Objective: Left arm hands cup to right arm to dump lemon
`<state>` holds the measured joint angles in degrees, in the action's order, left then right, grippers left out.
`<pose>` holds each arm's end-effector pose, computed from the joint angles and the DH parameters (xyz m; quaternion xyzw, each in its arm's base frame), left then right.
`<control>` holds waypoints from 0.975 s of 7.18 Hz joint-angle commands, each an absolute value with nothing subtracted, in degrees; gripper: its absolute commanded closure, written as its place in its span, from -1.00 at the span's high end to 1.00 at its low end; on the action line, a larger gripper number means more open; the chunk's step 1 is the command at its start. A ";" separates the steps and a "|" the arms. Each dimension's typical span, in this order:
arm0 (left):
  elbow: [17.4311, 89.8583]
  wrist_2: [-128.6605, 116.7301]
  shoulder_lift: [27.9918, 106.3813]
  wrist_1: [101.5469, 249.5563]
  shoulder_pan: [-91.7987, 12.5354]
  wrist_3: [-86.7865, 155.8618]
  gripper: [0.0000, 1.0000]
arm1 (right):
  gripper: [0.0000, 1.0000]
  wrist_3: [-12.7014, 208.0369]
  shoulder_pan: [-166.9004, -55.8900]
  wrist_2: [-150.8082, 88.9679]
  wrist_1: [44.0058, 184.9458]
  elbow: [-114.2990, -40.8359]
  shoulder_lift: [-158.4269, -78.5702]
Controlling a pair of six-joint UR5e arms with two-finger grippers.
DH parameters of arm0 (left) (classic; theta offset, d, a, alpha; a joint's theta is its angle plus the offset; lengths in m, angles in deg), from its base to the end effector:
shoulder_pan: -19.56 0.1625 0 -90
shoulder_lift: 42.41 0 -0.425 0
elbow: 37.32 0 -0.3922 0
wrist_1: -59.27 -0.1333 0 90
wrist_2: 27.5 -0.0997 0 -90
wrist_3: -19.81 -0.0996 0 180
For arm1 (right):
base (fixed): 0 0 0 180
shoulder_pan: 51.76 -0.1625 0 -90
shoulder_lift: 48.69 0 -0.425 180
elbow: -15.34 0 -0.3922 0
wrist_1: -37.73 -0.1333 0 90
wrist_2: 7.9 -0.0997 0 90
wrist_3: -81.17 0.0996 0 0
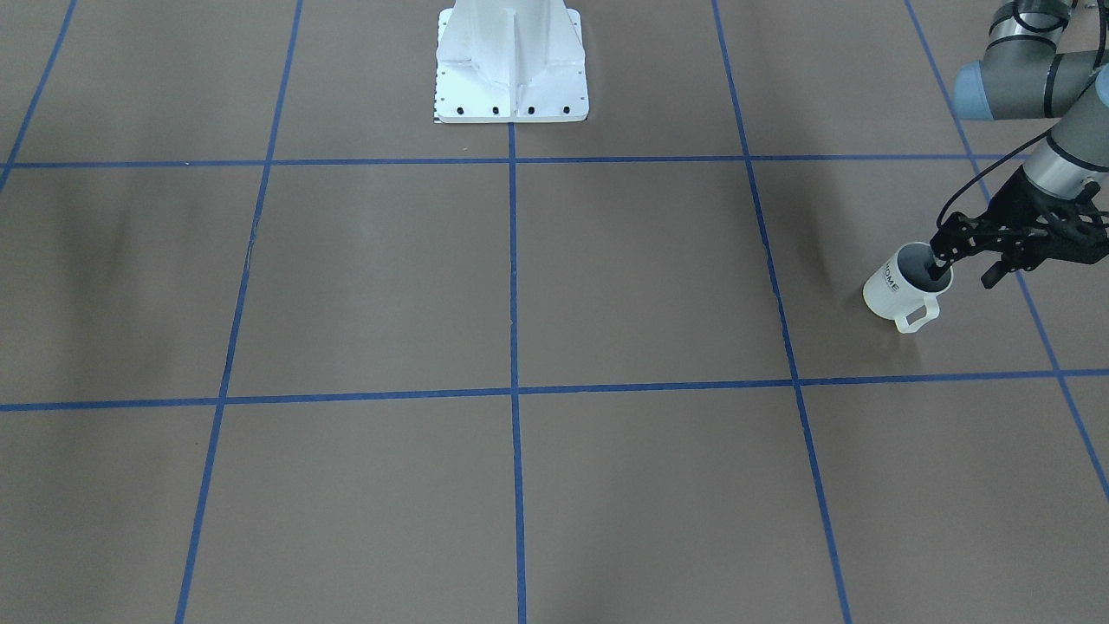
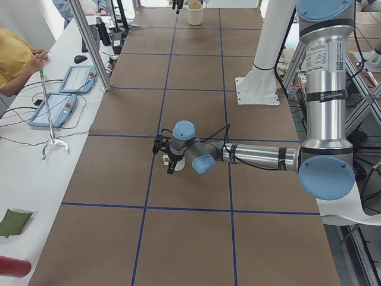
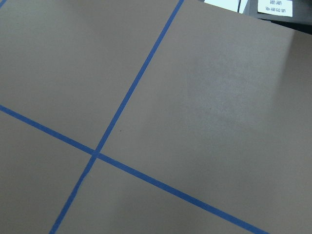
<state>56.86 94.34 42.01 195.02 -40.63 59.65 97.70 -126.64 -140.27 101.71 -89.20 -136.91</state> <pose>0.1691 -0.4577 0.5859 0.1529 0.4158 0.0253 0.8962 -0.0699 -0.5124 0.4643 0.2321 -0.4160 -0.1198 0.8710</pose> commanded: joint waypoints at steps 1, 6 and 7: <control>57.42 94.32 42.06 195.15 -40.47 59.27 -1.00 | 1.00 97.69 -126.65 -140.26 101.71 -89.16 -136.85; 66.45 96.50 37.84 193.40 -41.51 59.18 -1.00 | 1.00 97.69 -126.56 -140.17 99.97 -89.08 -136.84; 68.39 97.91 38.53 191.04 -43.26 59.18 -1.00 | 1.00 97.52 -126.56 -140.17 98.48 -88.90 -135.98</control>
